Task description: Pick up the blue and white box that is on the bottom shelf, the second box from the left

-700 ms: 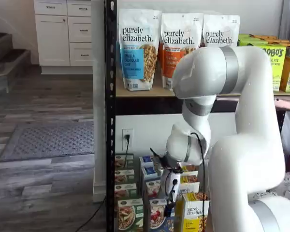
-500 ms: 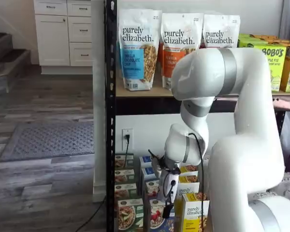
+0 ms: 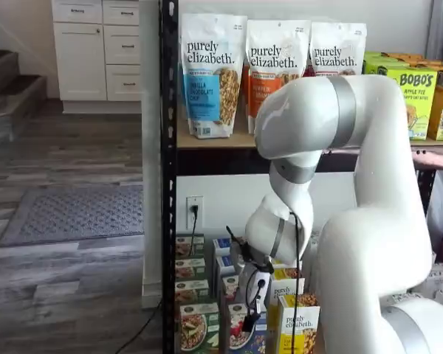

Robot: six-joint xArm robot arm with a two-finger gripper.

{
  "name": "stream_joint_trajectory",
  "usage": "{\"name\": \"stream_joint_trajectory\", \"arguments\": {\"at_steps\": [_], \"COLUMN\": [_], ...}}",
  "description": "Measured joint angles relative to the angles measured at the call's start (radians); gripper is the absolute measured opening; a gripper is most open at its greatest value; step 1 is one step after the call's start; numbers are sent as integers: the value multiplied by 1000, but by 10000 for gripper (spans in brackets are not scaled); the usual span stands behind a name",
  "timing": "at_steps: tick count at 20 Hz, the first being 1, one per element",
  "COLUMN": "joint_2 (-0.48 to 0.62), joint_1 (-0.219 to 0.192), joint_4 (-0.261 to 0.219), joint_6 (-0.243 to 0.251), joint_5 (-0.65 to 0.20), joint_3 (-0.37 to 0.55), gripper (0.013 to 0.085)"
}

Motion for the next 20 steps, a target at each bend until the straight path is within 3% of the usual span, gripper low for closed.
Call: {"name": "stream_joint_trajectory", "arguments": {"at_steps": [3,6,8,15,20], "joint_2": [9,23,31,68,111], "joint_1": [2,3,0,-18,-37], "joint_4": [33,107,126,114,43], "joint_6": [-31,-100,-119,-122,-74], "joint_5": [-22,-37,-40,-33,-26], "joint_3": [-3,-15,-24,-73,-128], "gripper": [850,850,850,850,850]}}
